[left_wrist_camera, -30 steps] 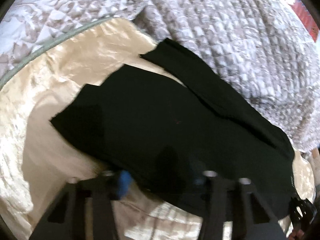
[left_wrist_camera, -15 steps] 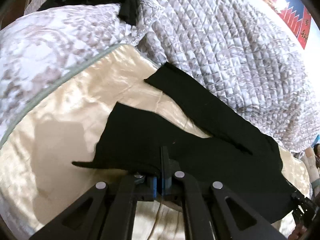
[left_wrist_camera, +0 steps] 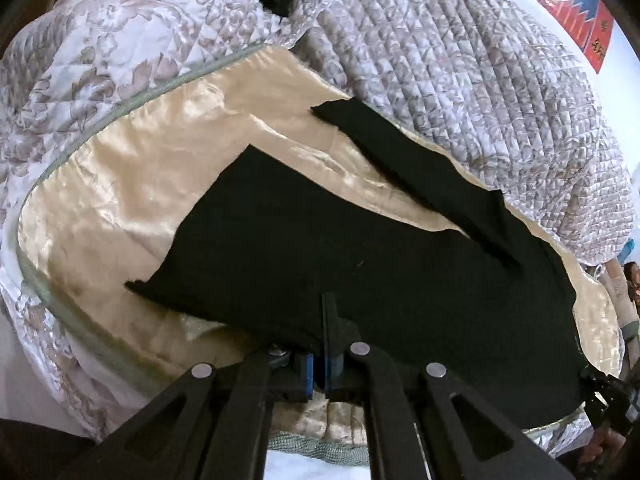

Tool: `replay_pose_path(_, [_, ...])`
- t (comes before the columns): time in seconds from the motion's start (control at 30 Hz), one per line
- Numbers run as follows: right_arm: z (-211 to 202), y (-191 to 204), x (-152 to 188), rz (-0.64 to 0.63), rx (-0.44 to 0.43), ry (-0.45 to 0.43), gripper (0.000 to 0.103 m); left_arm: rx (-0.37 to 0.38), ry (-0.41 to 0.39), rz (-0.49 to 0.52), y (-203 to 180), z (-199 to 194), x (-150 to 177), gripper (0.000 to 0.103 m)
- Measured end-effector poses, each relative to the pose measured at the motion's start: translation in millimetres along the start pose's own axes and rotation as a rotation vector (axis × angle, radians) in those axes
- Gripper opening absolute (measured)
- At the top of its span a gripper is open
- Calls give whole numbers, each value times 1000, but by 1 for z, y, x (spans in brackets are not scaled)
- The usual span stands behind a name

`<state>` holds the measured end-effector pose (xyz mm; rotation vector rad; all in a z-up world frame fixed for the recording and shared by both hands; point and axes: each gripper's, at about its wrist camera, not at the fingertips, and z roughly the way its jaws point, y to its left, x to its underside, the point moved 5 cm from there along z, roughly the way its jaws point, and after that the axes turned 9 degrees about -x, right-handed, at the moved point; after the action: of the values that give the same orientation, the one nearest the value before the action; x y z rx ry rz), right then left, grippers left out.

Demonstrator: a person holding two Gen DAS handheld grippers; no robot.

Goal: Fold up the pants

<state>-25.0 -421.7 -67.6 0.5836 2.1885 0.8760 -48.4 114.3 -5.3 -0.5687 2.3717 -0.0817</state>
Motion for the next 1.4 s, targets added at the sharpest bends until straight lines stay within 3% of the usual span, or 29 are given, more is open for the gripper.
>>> replay_pose_path(0.17, [3, 1, 3, -26, 3, 12, 17, -21, -16, -105, 29, 6, -12, 11])
replay_pose_path(0.33, [-6, -3, 3, -14, 17, -19, 24, -140, -85, -130, 45, -5, -16, 5])
replay_pose_path(0.43, [-18, -3, 0, -51, 62, -82, 24, -185, -110, -98, 46, -12, -18, 5])
replay_pose_path(0.5, [-20, -10, -1, -24, 92, -81, 24, -253, -110, -72, 48, -14, -16, 5])
replay_pose_path(0.7, [-35, -6, -4, -55, 186, -153, 27, -385, -152, -91, 63, -29, -23, 8])
replay_pose_path(0.77, [-46, 0, -8, -102, 283, -218, 28, -412, -154, -104, 67, -32, -25, 8])
replay_pose_path(0.83, [-59, 4, -14, -130, 346, -280, 30, -372, -163, -73, 58, -32, -29, 8])
replay_pose_path(0.9, [-60, 10, -18, -163, 327, -284, 30, -305, -148, -29, 41, -28, -31, 9])
replay_pose_path(0.97, [-45, 23, -18, -237, 282, -233, 30, -235, -126, 23, 20, -20, -32, 11])
replay_pose_path(1.03, [-25, 36, -13, -307, 236, -173, 30, -180, -97, 89, -2, -10, -33, 25])
replay_pose_path(1.13, [7, 47, -6, -382, 199, -76, 30, -116, -62, 164, -30, 6, -37, 32])
replay_pose_path(1.23, [36, 47, -1, -434, 188, 20, 30, -148, -21, 198, -37, 31, -43, 32])
replay_pose_path(1.3, [50, 37, -1, -435, 240, 63, 30, -241, 51, 170, -21, 52, -42, 31])
replay_pose_path(1.37, [47, 28, -8, -394, 262, 36, 30, -220, 38, 139, -13, 49, -44, 31])
replay_pose_path(1.4, [43, 28, -12, -386, 274, 18, 30, -247, 29, 144, -14, 46, -46, 31])
